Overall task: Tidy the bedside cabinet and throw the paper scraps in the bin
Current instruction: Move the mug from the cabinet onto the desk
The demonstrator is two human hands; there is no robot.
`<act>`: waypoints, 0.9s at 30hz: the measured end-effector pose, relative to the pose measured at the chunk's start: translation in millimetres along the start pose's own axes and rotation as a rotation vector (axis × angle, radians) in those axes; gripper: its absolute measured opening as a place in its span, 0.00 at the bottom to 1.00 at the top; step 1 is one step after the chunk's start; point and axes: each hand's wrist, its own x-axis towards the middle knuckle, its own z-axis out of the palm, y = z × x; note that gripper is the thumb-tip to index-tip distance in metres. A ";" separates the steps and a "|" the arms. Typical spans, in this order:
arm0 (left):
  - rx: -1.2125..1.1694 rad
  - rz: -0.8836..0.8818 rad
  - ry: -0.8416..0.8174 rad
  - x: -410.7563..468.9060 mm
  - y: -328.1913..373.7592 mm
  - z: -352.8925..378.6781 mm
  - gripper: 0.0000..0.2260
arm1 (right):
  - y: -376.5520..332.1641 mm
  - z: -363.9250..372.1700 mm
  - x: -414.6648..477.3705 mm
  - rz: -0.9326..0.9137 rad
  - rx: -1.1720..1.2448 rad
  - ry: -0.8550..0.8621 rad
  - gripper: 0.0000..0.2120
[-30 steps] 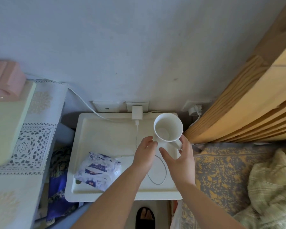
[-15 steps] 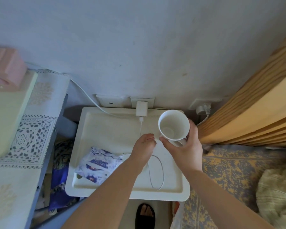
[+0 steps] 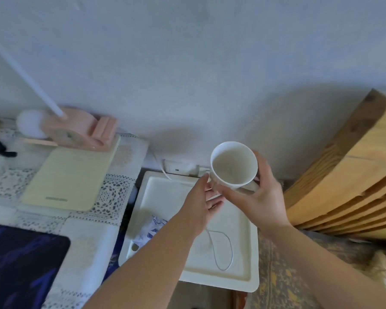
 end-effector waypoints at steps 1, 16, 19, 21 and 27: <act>-0.016 0.016 -0.006 -7.1 8.5 -1.4 0.19 | -9.8 2.3 3.0 -0.007 0.018 -0.009 0.38; -0.226 0.371 0.157 -166.8 154.8 -170.0 0.14 | -215.6 157.2 17.0 -0.262 0.217 -0.413 0.38; -0.235 0.408 0.197 -184.8 171.4 -211.9 0.16 | -237.7 198.9 7.7 -0.273 0.251 -0.470 0.37; -0.252 0.426 0.226 -192.7 182.0 -236.0 0.15 | -246.8 224.3 3.8 -0.259 0.270 -0.494 0.38; -0.325 0.385 0.173 -197.1 202.5 -291.0 0.16 | -251.3 278.5 10.4 -0.179 0.262 -0.532 0.39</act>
